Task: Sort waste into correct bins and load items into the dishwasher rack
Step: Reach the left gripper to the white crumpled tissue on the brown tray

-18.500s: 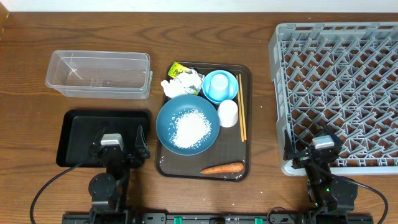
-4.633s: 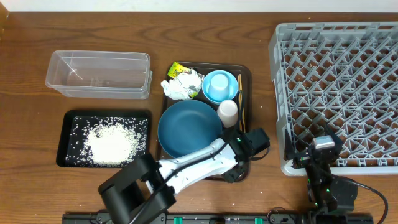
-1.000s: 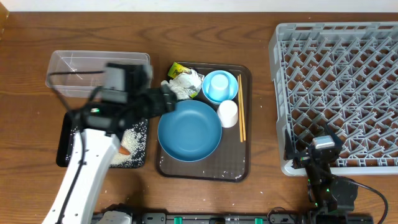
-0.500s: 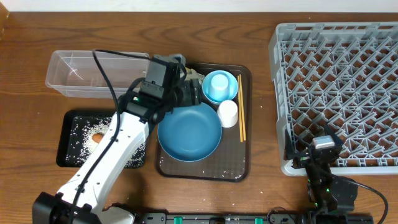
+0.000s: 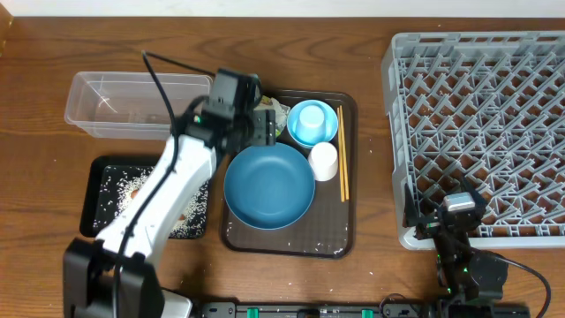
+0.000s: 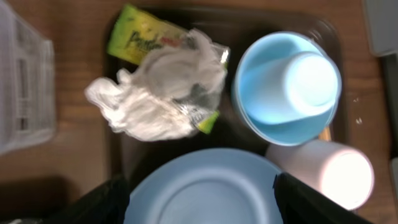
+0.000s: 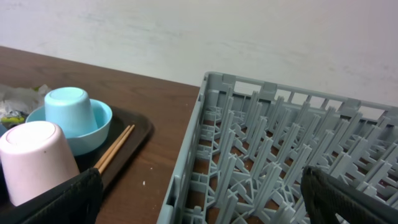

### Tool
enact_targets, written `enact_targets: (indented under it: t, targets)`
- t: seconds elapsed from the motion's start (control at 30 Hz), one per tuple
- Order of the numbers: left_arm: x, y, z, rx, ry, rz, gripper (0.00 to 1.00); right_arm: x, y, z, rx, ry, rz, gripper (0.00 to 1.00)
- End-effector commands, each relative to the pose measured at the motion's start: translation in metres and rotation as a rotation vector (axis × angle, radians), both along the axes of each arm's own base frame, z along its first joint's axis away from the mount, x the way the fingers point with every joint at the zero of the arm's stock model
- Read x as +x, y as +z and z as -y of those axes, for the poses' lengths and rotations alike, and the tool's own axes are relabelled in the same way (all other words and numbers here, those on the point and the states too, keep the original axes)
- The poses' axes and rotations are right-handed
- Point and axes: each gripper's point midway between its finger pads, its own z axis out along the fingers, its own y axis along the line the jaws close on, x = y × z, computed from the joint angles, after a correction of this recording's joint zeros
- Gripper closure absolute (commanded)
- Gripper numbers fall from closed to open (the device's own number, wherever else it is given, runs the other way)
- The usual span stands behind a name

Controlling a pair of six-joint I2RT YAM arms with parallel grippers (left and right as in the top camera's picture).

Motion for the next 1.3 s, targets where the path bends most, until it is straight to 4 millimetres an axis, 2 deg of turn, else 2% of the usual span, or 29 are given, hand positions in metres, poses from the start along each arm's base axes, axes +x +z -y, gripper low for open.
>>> enact_targets:
  t: [0.0, 0.13, 0.23, 0.5, 0.83, 0.93, 1.17, 1.27]
  targets:
    - [0.018, 0.015, -0.007, 0.054, -0.031, -0.003, 0.22, 0.0, 0.0, 0.003, -0.007, -0.014, 0.001, 0.01]
    - [0.033, 0.018, -0.004, 0.089, -0.068, -0.043, 0.19, 0.0, 0.0, 0.003, -0.007, -0.014, 0.002, 0.01]
    - [0.046, 0.014, 0.0, 0.083, -0.067, -0.024, 0.19, 0.0, 0.0, 0.003, -0.007, -0.014, 0.001, 0.01]
    - [0.054, -0.04, 0.009, 0.08, -0.084, -0.125, 0.19, 0.0, 0.0, 0.003, -0.007, -0.014, 0.001, 0.01]
    - [0.063, -0.076, 0.003, 0.131, -0.064, -0.16, 0.19, 0.0, 0.0, 0.003, -0.007, -0.014, 0.001, 0.01]
    - [0.065, -0.083, -0.001, 0.16, -0.054, -0.164, 0.2, 0.0, 0.0, 0.003, -0.007, -0.014, 0.002, 0.01]
    - [0.072, -0.085, 0.0, 0.156, -0.047, -0.139, 0.2, 0.0, 0.0, 0.003, -0.007, -0.014, 0.002, 0.01]
    - [0.072, -0.087, 0.0, 0.156, -0.047, -0.141, 0.27, 0.0, 0.0, 0.003, -0.007, -0.014, 0.001, 0.01]
